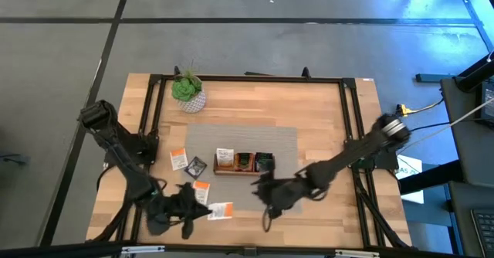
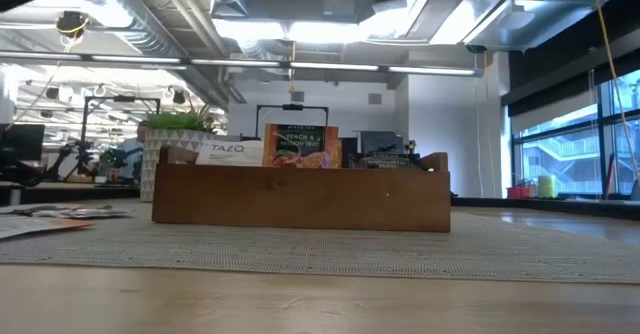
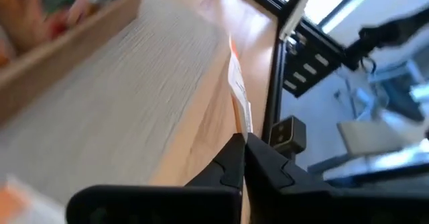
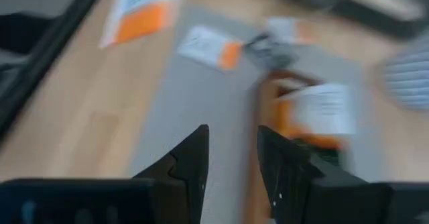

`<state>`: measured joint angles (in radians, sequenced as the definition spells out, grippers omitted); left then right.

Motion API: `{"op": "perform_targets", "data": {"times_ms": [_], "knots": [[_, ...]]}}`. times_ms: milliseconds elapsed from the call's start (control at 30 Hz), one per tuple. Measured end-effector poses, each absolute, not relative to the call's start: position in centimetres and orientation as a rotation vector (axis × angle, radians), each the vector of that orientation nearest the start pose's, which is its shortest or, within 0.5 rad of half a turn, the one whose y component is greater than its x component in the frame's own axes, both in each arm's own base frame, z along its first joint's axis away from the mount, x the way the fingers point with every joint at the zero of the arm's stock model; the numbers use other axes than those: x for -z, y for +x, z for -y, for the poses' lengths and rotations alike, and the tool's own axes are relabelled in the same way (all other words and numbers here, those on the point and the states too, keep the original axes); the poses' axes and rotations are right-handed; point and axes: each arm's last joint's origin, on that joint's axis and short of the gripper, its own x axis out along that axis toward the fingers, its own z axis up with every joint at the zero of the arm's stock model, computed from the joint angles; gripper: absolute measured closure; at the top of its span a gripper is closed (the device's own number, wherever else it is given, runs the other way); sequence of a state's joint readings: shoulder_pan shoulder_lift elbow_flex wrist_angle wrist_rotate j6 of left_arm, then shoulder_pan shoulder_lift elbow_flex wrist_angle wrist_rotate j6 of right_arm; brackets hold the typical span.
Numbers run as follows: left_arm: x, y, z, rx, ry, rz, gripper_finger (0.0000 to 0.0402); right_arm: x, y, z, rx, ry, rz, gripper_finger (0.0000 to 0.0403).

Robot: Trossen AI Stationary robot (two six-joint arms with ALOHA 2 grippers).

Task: Pick & Place Tea
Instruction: Put the white tea bag into the left section of the wooden organizer

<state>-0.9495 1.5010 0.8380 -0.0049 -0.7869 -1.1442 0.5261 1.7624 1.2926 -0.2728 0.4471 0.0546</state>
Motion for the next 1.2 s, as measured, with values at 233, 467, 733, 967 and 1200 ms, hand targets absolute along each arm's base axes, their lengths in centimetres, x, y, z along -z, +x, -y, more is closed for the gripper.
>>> {"op": "perform_targets", "data": {"times_ms": [233,467,733,967,1200], "knots": [[-24.5,24.4,18.6,-0.007,-0.425,-0.607,0.0399,-26.4,30.4,-15.8,0.164,-0.321,-0.554,0.0274],[-27.9,25.3,11.3,-0.191,-0.390,-0.995,0.0399,-25.5,29.0,-14.9,0.166,-0.368,-0.583,0.0274],[-30.0,26.9,4.6,-0.115,-0.381,-1.112,0.0399,-22.8,29.2,-12.3,0.207,-0.464,-0.671,0.0274],[-29.0,27.7,1.9,0.037,-0.212,-1.171,0.0399,-20.9,29.3,-9.6,0.296,-0.428,-0.738,0.0274],[-27.4,28.3,1.0,0.149,-0.077,-1.263,0.0399,-19.9,28.8,-8.9,0.335,-0.359,-0.780,0.0274]]}}
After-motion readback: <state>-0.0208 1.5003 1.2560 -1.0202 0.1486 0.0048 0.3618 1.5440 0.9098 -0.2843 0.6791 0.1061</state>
